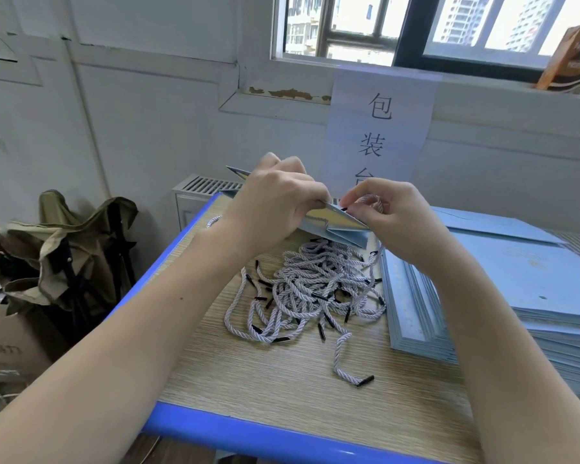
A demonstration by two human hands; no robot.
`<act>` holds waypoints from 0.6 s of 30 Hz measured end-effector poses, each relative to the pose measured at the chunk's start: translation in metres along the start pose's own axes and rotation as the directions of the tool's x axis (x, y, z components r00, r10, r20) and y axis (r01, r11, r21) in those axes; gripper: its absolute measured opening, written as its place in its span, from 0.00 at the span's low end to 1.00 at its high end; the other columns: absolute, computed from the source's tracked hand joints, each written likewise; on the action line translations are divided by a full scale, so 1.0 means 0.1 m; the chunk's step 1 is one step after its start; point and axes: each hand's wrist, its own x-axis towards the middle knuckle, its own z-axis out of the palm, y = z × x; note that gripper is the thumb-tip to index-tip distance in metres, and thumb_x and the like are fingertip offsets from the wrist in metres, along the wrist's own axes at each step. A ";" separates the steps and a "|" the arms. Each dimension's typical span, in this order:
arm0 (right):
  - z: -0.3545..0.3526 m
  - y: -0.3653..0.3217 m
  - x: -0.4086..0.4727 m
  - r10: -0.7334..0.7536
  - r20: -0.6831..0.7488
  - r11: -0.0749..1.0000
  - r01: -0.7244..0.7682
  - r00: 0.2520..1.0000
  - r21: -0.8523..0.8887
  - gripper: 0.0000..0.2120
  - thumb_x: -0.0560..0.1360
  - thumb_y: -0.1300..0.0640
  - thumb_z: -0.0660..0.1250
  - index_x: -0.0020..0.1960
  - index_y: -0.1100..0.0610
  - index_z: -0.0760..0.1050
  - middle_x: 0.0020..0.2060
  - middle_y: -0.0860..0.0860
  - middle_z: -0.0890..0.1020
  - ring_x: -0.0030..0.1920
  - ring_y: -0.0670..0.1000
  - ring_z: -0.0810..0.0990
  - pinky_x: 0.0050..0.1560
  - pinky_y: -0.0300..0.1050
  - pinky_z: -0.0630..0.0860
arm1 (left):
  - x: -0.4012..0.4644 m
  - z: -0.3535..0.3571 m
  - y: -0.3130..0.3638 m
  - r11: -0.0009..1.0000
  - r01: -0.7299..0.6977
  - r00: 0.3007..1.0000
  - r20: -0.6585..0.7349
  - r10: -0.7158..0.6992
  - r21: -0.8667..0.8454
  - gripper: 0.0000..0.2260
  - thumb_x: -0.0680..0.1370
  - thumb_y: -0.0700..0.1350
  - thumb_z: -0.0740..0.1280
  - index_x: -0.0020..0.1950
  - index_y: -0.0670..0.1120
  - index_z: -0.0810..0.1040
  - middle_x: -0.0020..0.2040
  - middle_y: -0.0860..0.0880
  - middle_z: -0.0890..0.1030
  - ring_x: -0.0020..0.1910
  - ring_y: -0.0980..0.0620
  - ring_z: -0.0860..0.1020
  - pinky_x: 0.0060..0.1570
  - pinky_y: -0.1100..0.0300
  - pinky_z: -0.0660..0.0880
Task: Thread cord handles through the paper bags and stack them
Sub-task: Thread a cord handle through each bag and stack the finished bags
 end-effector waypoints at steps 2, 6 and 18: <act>0.01 0.00 0.00 -0.001 0.008 1.000 0.001 1.000 -0.015 0.07 0.79 0.61 0.67 0.48 0.52 0.82 0.37 0.46 0.78 0.24 0.41 0.68 0.29 0.31 0.65 | 0.00 0.01 -0.03 0.994 -0.011 0.997 -0.073 0.018 0.105 0.07 0.77 0.47 0.69 0.42 0.49 0.85 0.36 0.55 0.83 0.41 0.46 0.77 0.44 0.54 0.62; 0.02 0.01 0.01 -0.006 -0.006 1.000 0.006 1.000 -0.008 0.07 0.80 0.62 0.66 0.49 0.54 0.82 0.36 0.44 0.78 0.23 0.42 0.67 0.28 0.32 0.63 | 0.00 0.03 0.00 0.991 0.034 0.986 -0.167 -0.012 0.126 0.05 0.75 0.47 0.71 0.42 0.49 0.86 0.38 0.55 0.84 0.41 0.49 0.73 0.42 0.54 0.69; 0.06 -0.04 -0.02 -0.043 -0.046 0.998 0.041 0.998 -0.037 0.08 0.79 0.61 0.67 0.46 0.52 0.83 0.36 0.44 0.79 0.27 0.40 0.70 0.30 0.29 0.66 | -0.02 0.09 0.02 0.986 0.051 0.995 -0.071 -0.064 -0.162 0.04 0.74 0.39 0.73 0.47 0.41 0.86 0.41 0.48 0.84 0.44 0.47 0.77 0.45 0.53 0.76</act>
